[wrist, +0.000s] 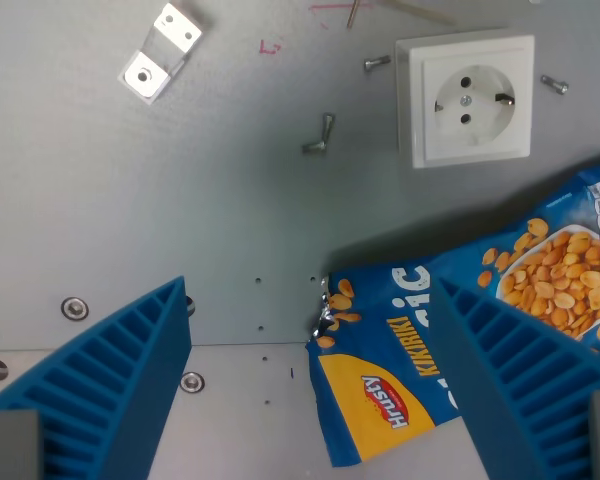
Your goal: Rotate around base negative z
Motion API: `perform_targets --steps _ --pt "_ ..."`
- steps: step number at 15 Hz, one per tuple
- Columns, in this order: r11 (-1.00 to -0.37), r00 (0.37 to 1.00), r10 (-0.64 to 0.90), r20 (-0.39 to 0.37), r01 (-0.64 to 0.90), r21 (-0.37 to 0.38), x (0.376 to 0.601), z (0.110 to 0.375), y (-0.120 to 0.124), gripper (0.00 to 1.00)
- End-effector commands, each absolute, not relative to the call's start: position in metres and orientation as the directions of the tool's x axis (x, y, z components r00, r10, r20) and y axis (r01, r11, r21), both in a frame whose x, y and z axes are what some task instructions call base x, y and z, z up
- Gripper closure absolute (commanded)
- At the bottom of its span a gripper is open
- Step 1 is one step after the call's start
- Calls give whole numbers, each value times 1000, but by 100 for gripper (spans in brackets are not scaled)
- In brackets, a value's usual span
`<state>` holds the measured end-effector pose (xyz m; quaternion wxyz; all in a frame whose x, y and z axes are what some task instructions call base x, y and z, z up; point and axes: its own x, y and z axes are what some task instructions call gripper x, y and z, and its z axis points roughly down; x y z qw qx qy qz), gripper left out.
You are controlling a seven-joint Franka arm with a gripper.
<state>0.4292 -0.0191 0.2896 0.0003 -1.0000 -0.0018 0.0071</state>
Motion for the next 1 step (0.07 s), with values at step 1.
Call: perform_targets --steps 1 --pt "-986 986 -169 -9 -169 -4 429 292 -20 0"
